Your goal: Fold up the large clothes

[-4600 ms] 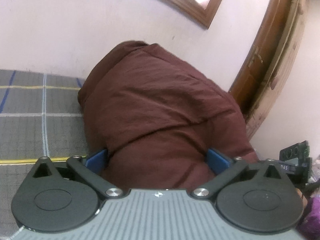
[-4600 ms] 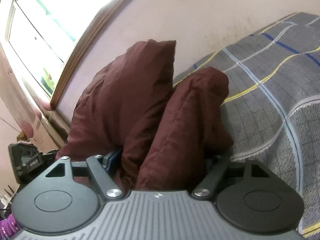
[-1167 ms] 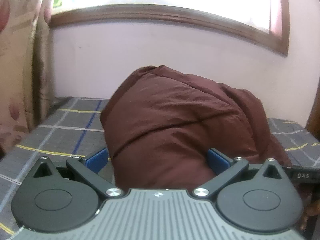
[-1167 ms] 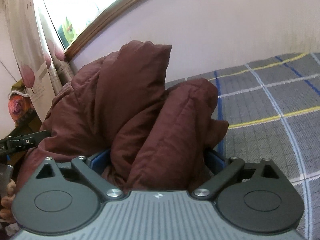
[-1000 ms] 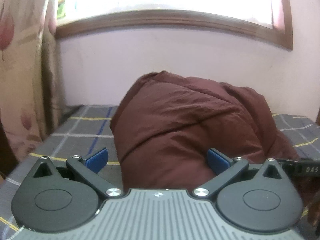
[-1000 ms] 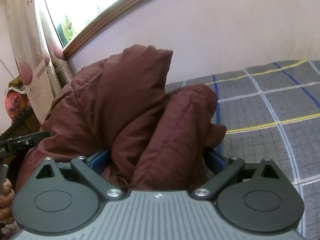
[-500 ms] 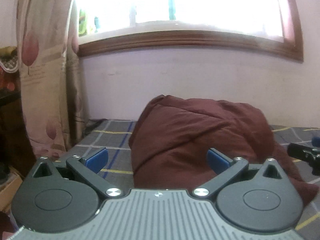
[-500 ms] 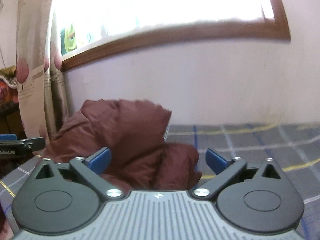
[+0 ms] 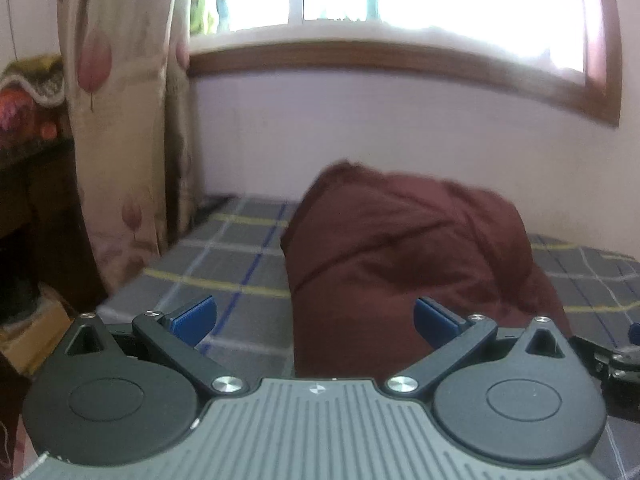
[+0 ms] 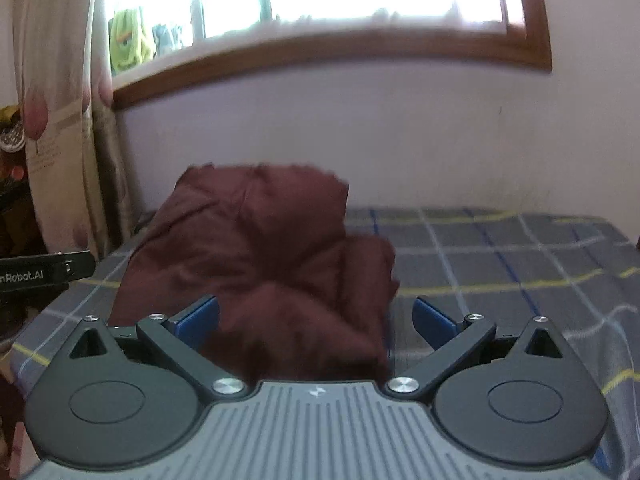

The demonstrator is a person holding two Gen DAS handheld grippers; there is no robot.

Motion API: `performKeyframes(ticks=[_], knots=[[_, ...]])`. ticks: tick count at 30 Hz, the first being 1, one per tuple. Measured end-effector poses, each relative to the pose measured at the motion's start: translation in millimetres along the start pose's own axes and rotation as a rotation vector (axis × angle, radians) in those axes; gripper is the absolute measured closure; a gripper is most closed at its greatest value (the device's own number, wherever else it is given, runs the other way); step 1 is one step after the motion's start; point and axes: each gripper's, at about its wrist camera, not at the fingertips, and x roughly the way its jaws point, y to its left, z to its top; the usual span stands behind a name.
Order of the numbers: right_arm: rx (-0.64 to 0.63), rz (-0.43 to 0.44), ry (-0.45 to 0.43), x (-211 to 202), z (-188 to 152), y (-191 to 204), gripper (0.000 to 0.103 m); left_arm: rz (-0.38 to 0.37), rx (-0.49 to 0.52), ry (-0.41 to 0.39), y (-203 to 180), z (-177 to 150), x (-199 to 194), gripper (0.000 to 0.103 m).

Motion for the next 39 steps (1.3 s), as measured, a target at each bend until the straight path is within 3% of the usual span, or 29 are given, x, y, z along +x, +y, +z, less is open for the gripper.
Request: performKeyframes(ticks=[6, 14, 39], knots=[[-0.005, 0.095, 0.065, -14.8, -14.8, 0.1, 0.0, -0.016, -0.039, 0.158, 6.9, -17.9, 6.1, 0.0], [-0.076, 0.046, 0.106, -18.0, -30.3, 14.3, 0.0, -0.028, -0.017, 0.242, 4.0, -43.2, 6.2, 0.0], [-0.05, 0.04, 0.176, -8.9, -51.7, 7.9, 0.0, -0.061, 0.028, 0.275, -11.3, -58.3, 3.6, 0.0]])
